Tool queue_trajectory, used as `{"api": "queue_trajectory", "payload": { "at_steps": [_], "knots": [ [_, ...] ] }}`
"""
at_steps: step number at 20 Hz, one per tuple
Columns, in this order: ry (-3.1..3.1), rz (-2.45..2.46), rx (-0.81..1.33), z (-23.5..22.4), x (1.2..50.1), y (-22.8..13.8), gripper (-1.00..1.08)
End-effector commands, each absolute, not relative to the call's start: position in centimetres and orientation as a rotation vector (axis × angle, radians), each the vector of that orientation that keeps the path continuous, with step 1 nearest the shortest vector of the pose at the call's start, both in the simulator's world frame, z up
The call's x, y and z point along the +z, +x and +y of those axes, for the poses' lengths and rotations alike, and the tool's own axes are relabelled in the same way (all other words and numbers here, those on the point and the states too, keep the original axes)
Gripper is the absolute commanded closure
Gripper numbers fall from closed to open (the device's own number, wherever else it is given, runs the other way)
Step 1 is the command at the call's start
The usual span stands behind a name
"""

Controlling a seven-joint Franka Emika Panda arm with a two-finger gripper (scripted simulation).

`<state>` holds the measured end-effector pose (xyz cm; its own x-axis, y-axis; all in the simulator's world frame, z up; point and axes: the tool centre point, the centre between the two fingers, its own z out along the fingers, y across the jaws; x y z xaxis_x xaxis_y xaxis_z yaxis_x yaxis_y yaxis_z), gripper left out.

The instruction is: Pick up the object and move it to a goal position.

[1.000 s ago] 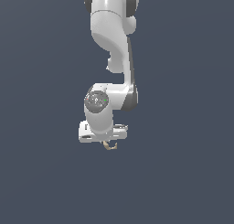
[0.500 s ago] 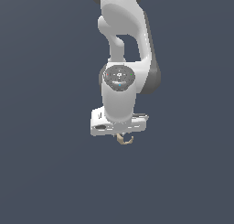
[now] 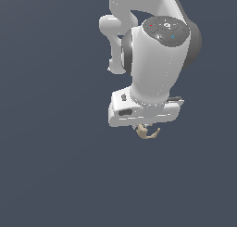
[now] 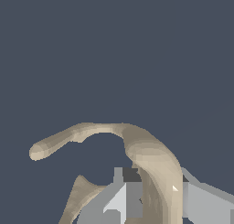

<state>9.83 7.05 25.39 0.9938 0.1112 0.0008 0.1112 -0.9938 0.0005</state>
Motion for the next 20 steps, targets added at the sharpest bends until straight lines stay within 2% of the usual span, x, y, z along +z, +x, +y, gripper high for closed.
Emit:
{"api": "queue_trajectory", "payload": {
  "at_steps": [1, 10, 20],
  "knots": [
    [3.136, 0.173, 0.000, 8.6, 27.6, 10.1, 1.08],
    [3.137, 0.173, 0.000, 12.8, 33.7, 10.9, 1.08],
    [3.137, 0.173, 0.000, 15.4, 37.5, 11.6, 1.08]
  ]
}}
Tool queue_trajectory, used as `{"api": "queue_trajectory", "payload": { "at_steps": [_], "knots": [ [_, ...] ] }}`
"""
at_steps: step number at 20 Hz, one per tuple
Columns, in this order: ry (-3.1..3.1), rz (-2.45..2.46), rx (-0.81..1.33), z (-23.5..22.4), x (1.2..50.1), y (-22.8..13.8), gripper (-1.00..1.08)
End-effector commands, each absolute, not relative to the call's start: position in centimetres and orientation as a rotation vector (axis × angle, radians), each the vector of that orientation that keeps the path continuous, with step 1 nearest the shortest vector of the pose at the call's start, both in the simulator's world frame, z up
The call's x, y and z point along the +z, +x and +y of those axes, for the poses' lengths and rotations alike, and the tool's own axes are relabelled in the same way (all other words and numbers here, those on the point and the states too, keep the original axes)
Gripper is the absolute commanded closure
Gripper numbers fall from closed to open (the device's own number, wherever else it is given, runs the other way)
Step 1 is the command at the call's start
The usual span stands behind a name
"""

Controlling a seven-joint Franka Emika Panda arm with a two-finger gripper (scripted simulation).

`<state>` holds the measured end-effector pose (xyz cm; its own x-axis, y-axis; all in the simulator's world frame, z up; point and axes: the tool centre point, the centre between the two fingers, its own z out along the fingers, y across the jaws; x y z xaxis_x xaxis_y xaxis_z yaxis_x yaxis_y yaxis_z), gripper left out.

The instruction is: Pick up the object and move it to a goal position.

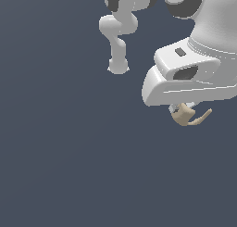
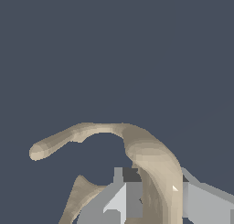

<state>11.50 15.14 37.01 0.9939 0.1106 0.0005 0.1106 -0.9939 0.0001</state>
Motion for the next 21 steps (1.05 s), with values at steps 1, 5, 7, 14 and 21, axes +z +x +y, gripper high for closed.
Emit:
{"api": "queue_trajectory", "payload": {
  "at_steps": [1, 5, 7, 14, 21],
  "knots": [
    [3.137, 0.173, 0.000, 15.6, 37.7, 11.6, 1.08],
    [3.137, 0.173, 0.000, 16.2, 38.5, 11.8, 1.08],
    [3.137, 0.173, 0.000, 16.3, 38.7, 11.8, 1.08],
    [3.137, 0.173, 0.000, 16.6, 39.2, 12.0, 1.08],
    [3.137, 0.174, 0.000, 16.7, 39.3, 12.0, 1.08]
  ]
}}
